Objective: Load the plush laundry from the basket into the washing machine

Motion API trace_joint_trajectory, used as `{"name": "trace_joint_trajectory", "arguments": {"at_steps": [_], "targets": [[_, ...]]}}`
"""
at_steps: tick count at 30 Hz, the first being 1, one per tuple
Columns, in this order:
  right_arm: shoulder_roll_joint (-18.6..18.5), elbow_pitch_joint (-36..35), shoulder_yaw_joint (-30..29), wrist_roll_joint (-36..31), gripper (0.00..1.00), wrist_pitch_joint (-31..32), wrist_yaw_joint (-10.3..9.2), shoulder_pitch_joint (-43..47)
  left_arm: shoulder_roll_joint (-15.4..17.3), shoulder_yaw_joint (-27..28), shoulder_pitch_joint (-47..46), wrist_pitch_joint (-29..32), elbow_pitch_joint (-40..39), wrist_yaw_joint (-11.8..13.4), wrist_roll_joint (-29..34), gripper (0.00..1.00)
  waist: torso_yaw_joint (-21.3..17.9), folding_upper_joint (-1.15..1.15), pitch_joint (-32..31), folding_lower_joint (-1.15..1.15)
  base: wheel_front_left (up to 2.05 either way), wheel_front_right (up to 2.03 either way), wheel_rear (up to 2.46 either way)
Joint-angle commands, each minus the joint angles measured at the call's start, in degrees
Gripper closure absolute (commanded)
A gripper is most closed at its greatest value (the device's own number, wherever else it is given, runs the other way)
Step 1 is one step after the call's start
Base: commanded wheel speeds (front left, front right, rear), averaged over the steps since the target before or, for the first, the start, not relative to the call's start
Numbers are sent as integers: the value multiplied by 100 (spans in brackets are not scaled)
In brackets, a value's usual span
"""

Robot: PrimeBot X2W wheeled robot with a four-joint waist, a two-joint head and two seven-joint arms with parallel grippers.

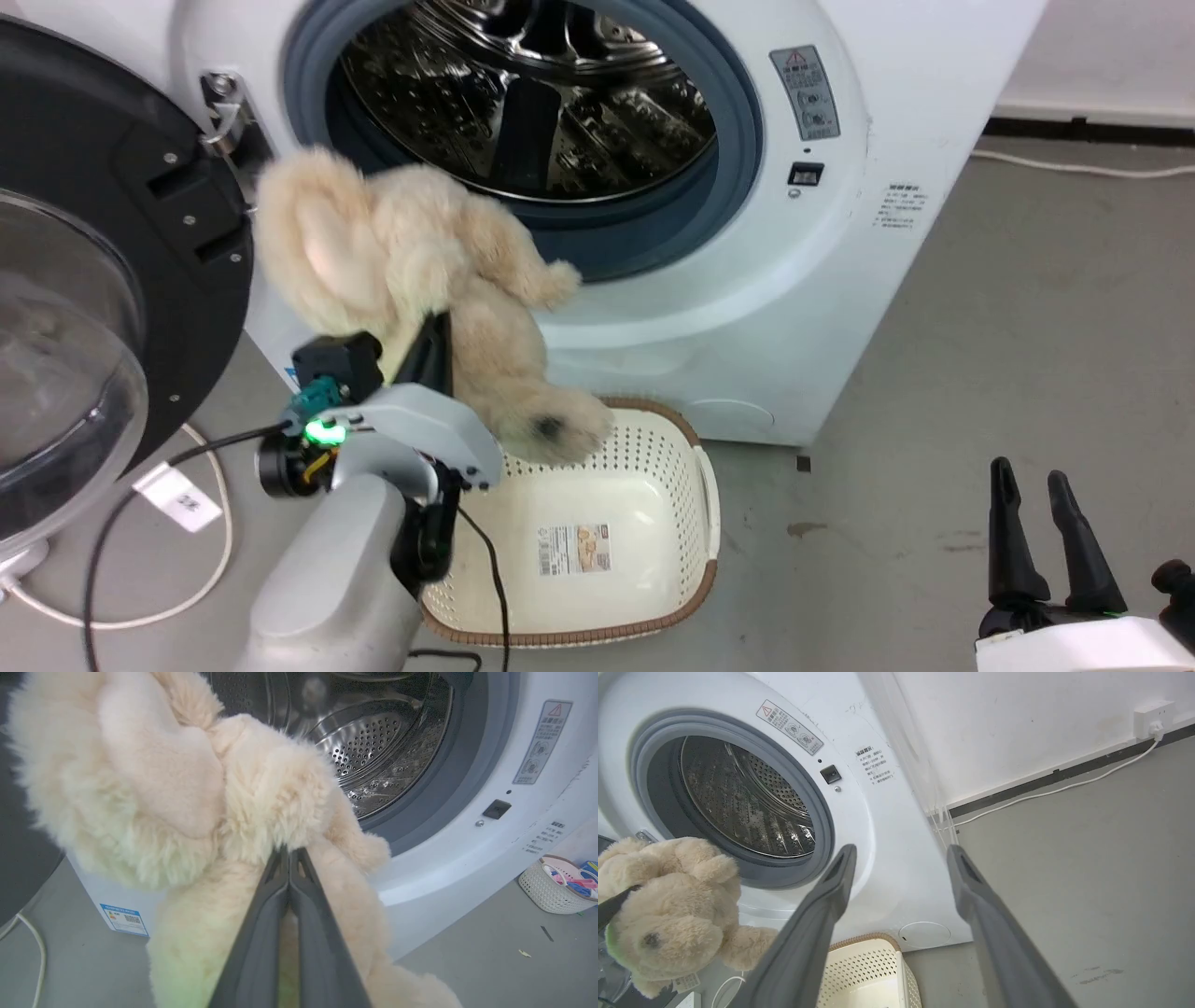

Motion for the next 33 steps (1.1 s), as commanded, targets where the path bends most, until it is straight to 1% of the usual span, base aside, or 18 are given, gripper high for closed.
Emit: {"name": "trace_joint_trajectory", "arguments": {"at_steps": [1,7,10,15,21,22,27,33], "targets": [[-1,-31,-17,-51,0,-24,-4,-1,63,19,24,-79,-208,65,89,100,-41,0,79,0,0,0,0],[-1,-91,-38,-73,0,-24,-4,-126,171,74,-184,-153,-663,190,224,100,-183,0,408,0,0,0,0],[-1,-125,-21,-67,0,-24,-4,-219,222,109,-400,-129,-684,219,243,100,-283,0,618,0,0,0,0],[-1,-189,-11,-32,0,-24,-4,-364,343,173,-926,-45,-607,182,258,100,-429,0,994,0,0,0,0],[-1,-272,3,1,0,-24,-4,-539,474,213,-1637,50,-383,95,293,100,-565,0,1443,0,0,0,0],[-1,-313,16,19,0,-24,-4,-636,516,207,-2009,69,-243,57,338,100,-633,0,1664,0,0,0,0],[-1,-362,81,66,0,-24,-4,-808,559,216,-2606,63,48,10,392,100,-776,0,1998,0,0,0,0],[-1,-410,159,125,0,-24,-4,-939,708,218,-3266,98,470,-28,483,100,-988,0,2377,0,0,0,0]]}}
